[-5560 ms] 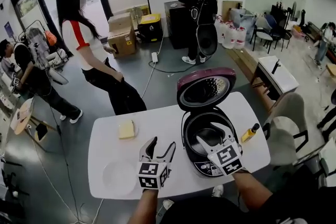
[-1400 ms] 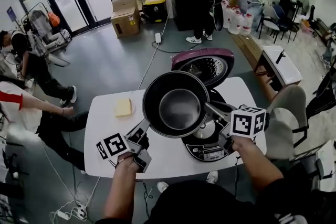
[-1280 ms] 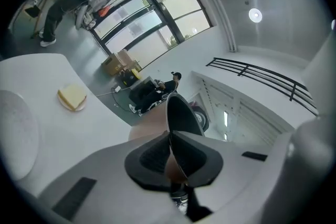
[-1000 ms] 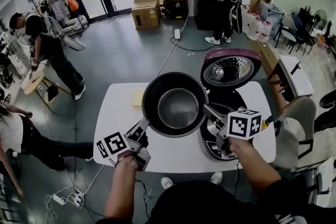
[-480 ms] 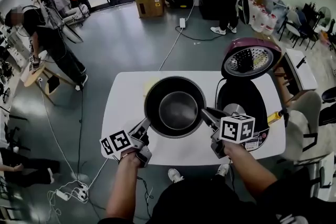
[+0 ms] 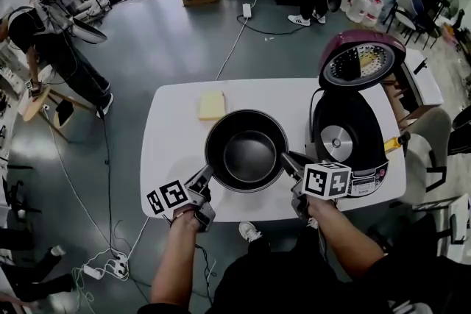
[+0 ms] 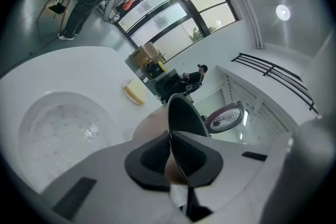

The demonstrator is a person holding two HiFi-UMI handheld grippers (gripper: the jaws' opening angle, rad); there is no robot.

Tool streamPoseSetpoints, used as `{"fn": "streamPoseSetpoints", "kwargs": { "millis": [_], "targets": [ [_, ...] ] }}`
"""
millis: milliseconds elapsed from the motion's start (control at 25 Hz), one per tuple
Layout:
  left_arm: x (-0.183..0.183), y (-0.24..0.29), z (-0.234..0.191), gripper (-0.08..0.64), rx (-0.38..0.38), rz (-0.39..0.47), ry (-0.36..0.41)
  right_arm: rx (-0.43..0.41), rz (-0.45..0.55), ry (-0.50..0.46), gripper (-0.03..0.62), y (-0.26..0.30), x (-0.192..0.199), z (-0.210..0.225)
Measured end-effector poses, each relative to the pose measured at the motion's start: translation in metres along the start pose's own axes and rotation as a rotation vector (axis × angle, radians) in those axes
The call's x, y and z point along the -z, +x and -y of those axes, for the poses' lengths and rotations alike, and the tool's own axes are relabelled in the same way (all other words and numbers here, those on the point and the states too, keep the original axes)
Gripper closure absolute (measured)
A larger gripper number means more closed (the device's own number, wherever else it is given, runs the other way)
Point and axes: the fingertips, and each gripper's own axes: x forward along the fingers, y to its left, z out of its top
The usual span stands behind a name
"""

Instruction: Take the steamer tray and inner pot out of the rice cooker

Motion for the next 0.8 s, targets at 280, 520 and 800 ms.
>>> {"fn": "streamPoseSetpoints", "kwargs": {
  "millis": [280, 520, 800],
  "targets": [
    [0.021, 0.012, -0.024, 0.546, -0.027, -0.05, -0.03, 0.042, -0.018, 0.063, 0.538, 0.013, 0.027, 0.024],
    [0.032, 0.019, -0.031, 0.543, -0.03, -0.078, -0.05, 0.076, -0.047, 0.094, 0.538, 0.016, 0.04, 0.04],
    [0.033, 0.023, -0.028, 0.492, -0.046, -0.05, 0.036, 0.088, -0.068, 0.063, 0.532, 0.013, 0.048, 0.046]
  ]
}}
